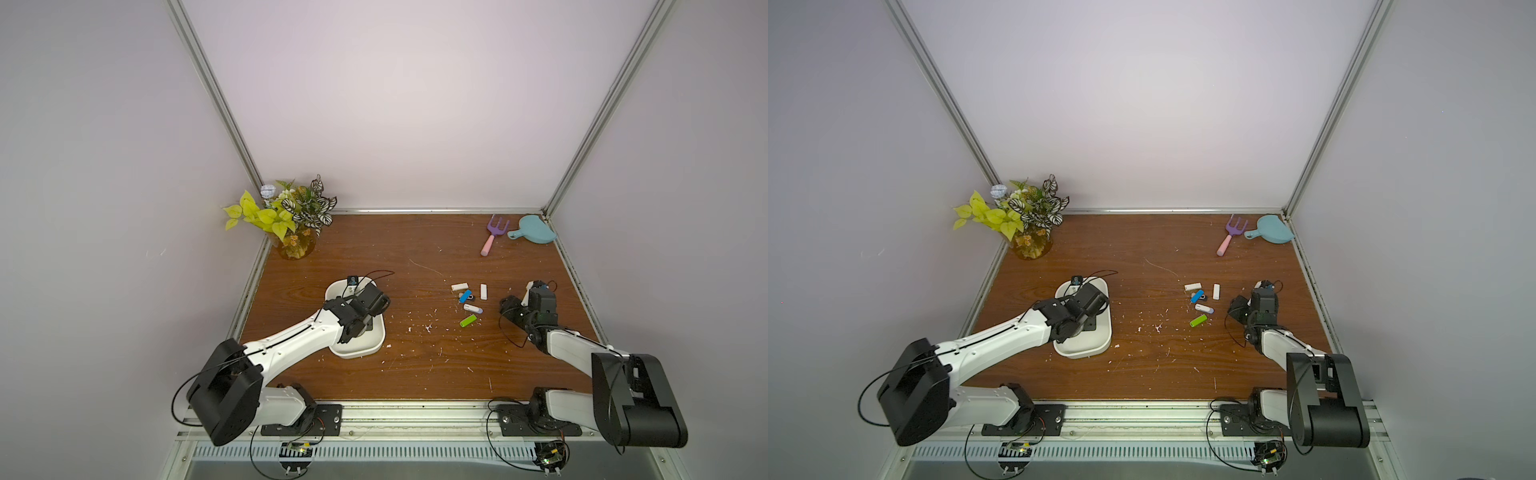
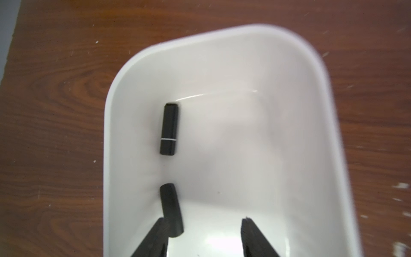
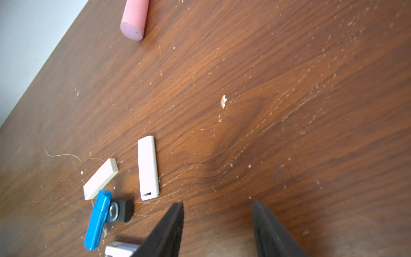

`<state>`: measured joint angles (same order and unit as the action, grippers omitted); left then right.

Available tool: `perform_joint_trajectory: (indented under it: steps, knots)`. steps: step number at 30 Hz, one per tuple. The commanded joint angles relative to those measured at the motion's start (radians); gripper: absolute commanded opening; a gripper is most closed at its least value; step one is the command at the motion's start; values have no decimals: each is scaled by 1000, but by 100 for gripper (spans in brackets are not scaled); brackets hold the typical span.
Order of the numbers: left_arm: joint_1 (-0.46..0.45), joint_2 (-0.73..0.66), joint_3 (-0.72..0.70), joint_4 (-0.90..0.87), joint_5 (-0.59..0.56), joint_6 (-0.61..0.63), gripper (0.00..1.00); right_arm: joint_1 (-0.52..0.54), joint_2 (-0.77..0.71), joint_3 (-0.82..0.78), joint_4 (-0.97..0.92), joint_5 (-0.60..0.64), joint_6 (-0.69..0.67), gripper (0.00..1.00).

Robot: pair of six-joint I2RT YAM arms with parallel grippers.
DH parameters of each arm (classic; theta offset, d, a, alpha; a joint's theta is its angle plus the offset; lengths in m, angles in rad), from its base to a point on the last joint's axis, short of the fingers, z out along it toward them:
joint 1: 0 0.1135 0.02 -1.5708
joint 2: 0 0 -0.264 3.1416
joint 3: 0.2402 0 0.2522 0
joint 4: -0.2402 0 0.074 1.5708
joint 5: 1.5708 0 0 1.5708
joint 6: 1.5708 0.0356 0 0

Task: Put the usb flash drive into the storage box
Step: Place the USB flash in the storage box, then pick up the USB flash from the center of the board.

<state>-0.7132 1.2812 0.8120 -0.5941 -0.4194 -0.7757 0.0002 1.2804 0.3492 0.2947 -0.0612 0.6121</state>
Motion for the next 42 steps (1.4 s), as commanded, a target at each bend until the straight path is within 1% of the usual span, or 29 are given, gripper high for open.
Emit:
perform_joint_trajectory:
  steps: [1,2,4,8,10,11,13,17,19,24,27,30,38,42]
  knots:
    - [9,-101,72,-36,144,104,53,24,12,37,-14,8,-35,56]
    - [9,-136,85,-39,175,127,54,41,17,53,-29,19,-48,56]
    - [9,-200,104,-61,188,167,56,76,40,90,-65,44,-69,56]
    - [11,-275,116,-151,147,234,58,123,102,187,-131,65,-92,56]
    - [9,-297,95,-166,137,250,58,151,126,237,-160,91,-99,56]
    - [12,-308,89,-168,131,236,58,171,142,265,-180,111,-108,56]
    - [12,-321,80,-161,148,231,58,196,195,333,-230,145,-119,56]
    - [13,-309,69,-144,110,225,58,219,308,450,-326,169,-133,55]
    - [12,-303,53,-118,118,239,58,230,335,472,-344,201,-138,55]
    - [12,-309,-5,-33,128,285,58,237,390,505,-377,212,-148,54]
    - [12,-299,2,-28,134,312,58,249,412,511,-390,213,-156,51]
    - [15,-308,-6,-24,123,312,58,261,429,518,-409,238,-161,49]
    - [15,-372,-26,-7,127,317,58,286,438,516,-463,267,-180,29]
    - [15,-374,-28,-5,128,315,58,290,442,512,-472,268,-181,24]
